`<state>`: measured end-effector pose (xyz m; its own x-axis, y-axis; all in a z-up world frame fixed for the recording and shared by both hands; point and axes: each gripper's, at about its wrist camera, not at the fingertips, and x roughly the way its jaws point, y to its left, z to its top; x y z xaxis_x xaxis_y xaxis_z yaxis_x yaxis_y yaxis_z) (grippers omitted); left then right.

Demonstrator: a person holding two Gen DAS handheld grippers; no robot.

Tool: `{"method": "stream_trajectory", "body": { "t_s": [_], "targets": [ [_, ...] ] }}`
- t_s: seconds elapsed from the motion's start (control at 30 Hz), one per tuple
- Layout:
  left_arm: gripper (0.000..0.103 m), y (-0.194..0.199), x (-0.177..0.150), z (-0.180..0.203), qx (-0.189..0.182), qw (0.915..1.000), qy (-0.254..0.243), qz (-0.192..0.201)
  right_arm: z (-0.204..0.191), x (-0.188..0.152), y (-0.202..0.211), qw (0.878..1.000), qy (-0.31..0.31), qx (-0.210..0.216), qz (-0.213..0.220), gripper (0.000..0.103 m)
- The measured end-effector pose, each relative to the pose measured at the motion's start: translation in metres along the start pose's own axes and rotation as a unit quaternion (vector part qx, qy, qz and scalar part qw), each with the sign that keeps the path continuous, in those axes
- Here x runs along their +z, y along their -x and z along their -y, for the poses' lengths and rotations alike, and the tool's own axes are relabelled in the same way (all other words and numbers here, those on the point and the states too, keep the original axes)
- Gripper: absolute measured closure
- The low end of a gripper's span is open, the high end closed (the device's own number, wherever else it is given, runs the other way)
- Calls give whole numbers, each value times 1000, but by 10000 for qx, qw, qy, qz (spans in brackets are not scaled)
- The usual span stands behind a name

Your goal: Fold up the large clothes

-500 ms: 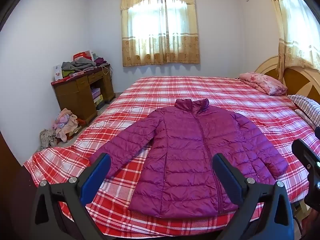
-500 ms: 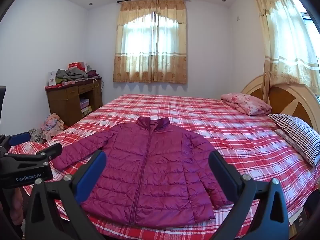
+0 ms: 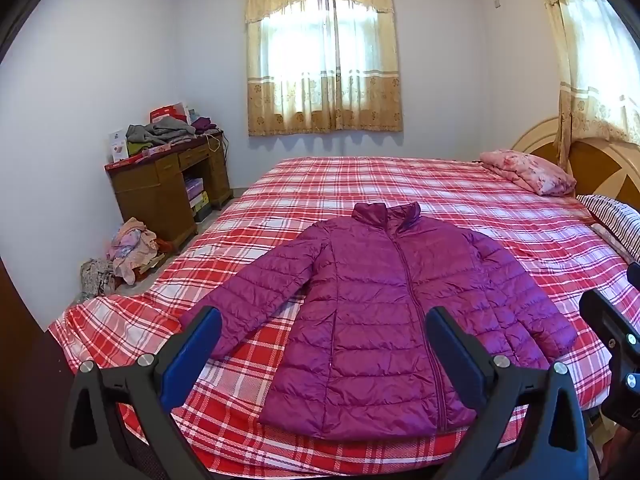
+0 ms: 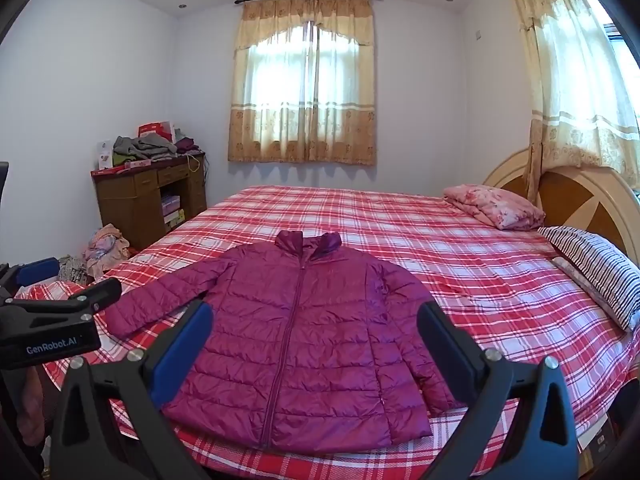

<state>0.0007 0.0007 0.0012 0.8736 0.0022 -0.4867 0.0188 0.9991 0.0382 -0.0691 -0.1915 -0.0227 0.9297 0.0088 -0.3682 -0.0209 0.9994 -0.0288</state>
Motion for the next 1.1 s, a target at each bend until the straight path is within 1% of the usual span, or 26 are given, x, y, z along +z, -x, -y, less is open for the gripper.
{"method": "stream_trajectory", "body": {
  "t_s": [1.1],
  "targets": [
    [1,-1,-1,-3,60,9999,53,60,-3,-3,-3,10000,6,19,-65,0]
  ]
}}
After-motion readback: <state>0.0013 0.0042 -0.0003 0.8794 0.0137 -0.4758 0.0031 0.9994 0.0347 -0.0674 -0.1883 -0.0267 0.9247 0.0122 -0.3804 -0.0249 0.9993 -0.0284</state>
